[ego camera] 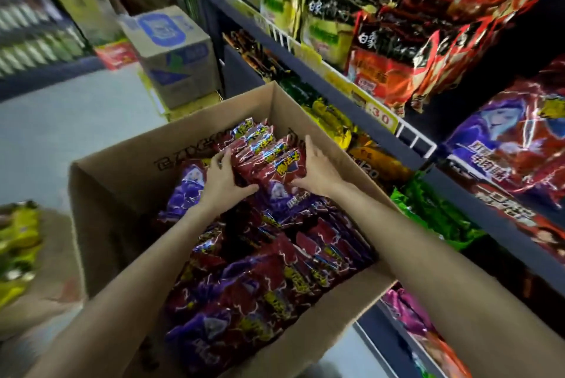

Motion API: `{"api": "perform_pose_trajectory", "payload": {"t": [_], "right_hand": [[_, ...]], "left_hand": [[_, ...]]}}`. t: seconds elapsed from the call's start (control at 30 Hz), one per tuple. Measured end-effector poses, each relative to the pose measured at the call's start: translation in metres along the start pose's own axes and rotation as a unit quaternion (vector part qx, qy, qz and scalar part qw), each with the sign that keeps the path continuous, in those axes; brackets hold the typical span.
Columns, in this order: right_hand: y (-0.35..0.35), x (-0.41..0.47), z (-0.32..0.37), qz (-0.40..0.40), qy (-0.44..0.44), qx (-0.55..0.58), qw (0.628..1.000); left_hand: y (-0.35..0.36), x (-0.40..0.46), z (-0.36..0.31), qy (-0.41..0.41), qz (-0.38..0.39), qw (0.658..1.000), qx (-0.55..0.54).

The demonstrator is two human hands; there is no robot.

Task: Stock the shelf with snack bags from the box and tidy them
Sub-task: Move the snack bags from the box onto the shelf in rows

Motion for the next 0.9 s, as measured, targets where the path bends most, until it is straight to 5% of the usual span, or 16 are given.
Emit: {"api": "perform_pose_trajectory", "payload": {"t": [0.1, 0.37, 0.5, 0.73, 0.9], "right_hand": [[0.006, 0.020, -0.002, 0.011, -0.002, 0.072, 0.997], [0.006, 0.018, 0.000, -0.002, -0.062, 0.130, 0.990], [0.005, 0.002, 0.002, 0.007, -0.041, 0.066, 0.997], [-0.027, -0.071, 0.021, -0.129, -0.045, 0.082, 0.987], [-0.072, -0.141, 0.013, -0.192, -0.033, 0.309, 0.931]], "left_hand": [[0.006, 0.017, 0.012, -0.011, 0.068, 0.994, -0.089], [0.015, 0.021, -0.001, 0.001, 0.025, 0.923, -0.383], [0.012, 0.035, -0.002, -0.073, 0.027, 0.926, -0.370], [-0.003, 0.038, -0.011, 0.018, -0.049, 0.955, -0.293], [-0.040, 0.004, -0.046, 0.153, -0.182, 0.966, -0.102]]}}
Point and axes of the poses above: each hand's wrist, its own x-axis towards the middle knuckle, its own y-axis out of the palm, z = x × y, the point moved 3 cm from there along x, towards the middle knuckle, and after that the axes turned 9 degrees about z, right-handed, at the moved point
